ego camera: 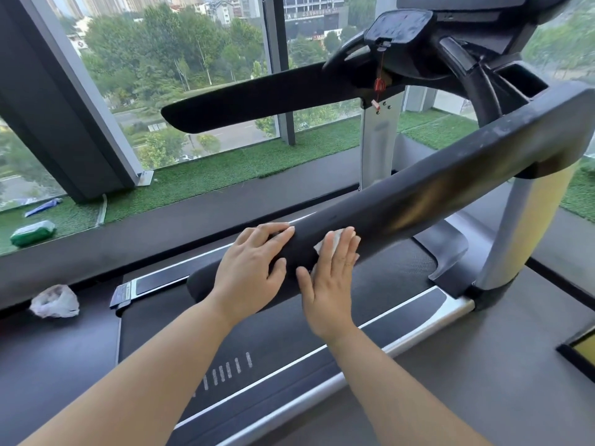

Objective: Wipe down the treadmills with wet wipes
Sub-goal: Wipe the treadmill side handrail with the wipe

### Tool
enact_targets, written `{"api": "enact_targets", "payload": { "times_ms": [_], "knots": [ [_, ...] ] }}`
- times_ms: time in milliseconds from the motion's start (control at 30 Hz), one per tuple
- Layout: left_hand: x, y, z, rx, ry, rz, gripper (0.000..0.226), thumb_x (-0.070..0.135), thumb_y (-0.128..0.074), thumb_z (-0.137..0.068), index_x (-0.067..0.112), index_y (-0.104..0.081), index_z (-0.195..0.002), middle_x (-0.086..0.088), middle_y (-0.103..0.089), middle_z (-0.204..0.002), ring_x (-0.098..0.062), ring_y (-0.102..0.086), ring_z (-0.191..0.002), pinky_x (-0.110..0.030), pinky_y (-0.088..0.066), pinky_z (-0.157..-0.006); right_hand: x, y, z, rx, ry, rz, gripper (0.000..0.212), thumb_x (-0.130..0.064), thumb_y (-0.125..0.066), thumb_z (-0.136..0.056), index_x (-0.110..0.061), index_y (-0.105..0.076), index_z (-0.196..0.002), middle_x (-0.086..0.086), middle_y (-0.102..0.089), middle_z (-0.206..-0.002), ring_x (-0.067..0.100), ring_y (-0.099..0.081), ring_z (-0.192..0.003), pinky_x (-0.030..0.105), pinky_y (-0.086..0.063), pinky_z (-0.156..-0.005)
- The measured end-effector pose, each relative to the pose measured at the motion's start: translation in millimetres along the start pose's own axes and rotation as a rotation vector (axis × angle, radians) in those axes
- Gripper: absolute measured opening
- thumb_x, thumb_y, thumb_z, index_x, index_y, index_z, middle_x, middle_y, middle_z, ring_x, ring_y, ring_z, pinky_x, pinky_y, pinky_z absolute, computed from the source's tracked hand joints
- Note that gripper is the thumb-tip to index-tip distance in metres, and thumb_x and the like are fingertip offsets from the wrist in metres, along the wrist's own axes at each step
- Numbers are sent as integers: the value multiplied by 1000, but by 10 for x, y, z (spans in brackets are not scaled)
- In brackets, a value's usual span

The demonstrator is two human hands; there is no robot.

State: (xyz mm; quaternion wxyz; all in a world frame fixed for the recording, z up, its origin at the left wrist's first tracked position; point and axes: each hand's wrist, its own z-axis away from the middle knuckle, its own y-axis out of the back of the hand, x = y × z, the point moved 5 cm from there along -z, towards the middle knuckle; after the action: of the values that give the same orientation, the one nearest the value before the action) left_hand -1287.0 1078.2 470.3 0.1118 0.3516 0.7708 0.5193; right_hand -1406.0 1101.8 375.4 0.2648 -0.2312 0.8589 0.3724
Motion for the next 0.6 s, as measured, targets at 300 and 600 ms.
{"api": "enact_targets", "payload": {
  "times_ms": [300,600],
  "knots": [
    [-10,-22,20,4,-8,-35,55,34,-36,-84,16,-56,-131,8,-55,-130,-10,-41,-113,-21,-33,-98,66,136,-212,131,-147,-56,72,-54,-17,-100,-15,16,-149,9,23,-155,26,23,-143,35,17,-116],
    [7,-15,23,8,-39,-83,56,35,-36,-83,15,-55,-132,7,-54,-130,-10,-39,-113,-24,-34,-95,480,242,-237,167,-166,2,66,-50,-16,-100,-14,7,-151,9,15,-155,22,17,-145,36,11,-117]
  ]
}}
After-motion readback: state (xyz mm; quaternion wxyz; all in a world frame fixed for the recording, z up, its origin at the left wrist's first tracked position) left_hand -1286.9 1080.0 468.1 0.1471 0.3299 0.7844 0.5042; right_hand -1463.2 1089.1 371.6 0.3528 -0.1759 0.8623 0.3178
